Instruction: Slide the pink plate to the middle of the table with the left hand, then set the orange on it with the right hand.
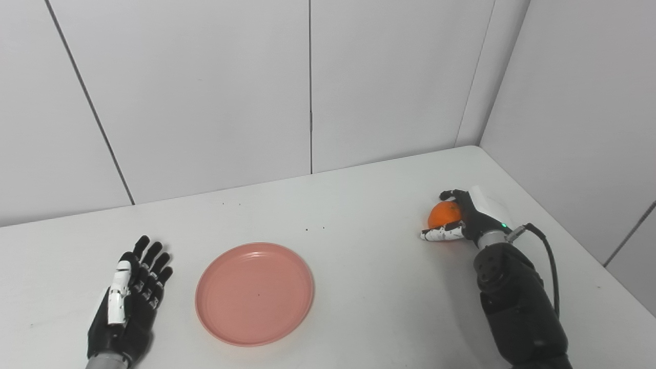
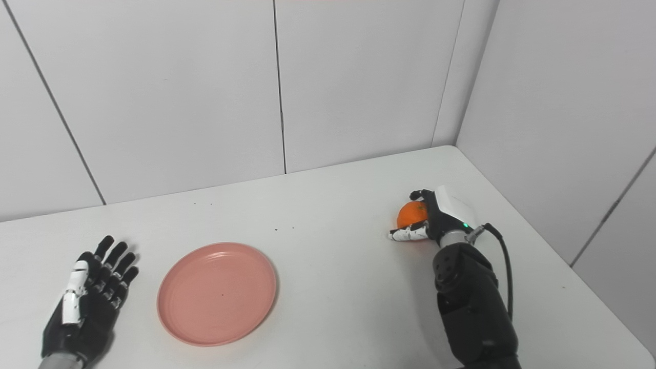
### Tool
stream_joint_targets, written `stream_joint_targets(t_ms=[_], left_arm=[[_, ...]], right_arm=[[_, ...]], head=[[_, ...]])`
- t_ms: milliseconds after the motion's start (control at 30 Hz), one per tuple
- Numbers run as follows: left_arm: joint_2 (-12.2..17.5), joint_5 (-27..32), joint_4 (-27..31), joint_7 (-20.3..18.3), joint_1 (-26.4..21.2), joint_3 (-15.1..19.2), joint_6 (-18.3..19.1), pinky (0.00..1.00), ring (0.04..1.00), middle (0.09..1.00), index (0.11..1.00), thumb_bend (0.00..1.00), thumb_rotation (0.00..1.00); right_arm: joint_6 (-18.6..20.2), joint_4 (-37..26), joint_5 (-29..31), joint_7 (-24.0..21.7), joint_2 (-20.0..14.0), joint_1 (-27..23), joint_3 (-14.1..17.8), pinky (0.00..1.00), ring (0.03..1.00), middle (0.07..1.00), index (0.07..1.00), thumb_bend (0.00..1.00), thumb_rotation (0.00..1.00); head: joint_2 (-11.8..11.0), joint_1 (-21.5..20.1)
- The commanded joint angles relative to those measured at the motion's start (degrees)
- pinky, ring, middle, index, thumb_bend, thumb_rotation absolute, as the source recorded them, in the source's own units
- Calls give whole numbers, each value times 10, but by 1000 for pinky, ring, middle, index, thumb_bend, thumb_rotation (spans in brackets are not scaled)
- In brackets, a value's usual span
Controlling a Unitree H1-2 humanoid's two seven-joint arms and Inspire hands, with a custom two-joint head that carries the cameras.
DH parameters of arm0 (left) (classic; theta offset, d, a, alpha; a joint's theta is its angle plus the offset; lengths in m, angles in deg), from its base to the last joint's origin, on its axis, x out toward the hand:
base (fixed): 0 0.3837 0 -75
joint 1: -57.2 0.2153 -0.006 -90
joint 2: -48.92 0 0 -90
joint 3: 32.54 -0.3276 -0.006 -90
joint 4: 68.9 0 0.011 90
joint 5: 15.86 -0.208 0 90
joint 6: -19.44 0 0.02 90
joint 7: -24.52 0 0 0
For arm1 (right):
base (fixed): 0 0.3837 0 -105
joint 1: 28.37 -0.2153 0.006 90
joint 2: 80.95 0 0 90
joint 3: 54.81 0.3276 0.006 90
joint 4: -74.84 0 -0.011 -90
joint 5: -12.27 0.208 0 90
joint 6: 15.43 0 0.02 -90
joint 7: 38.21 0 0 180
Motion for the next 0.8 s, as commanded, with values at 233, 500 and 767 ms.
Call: stream_joint_targets(t_ms=[233,500,767], left_arm=[[-1,-1,-3,-1,-1,0,0,987,959,964,956,287,1000],[-6,-4,1,7,0,0,3,984,955,959,951,286,1000],[-6,-2,-3,0,1,-2,-4,990,964,970,959,282,1000]], right_arm=[[-1,12,-31,-32,-22,-27,-11,317,395,484,549,884,201],[-1,-37,-16,-10,-12,-19,5,278,336,437,485,524,140],[-1,-141,-14,0,-1,-20,10,295,380,460,484,521,139]], head=[[3,5],[4,8],[6,21]])
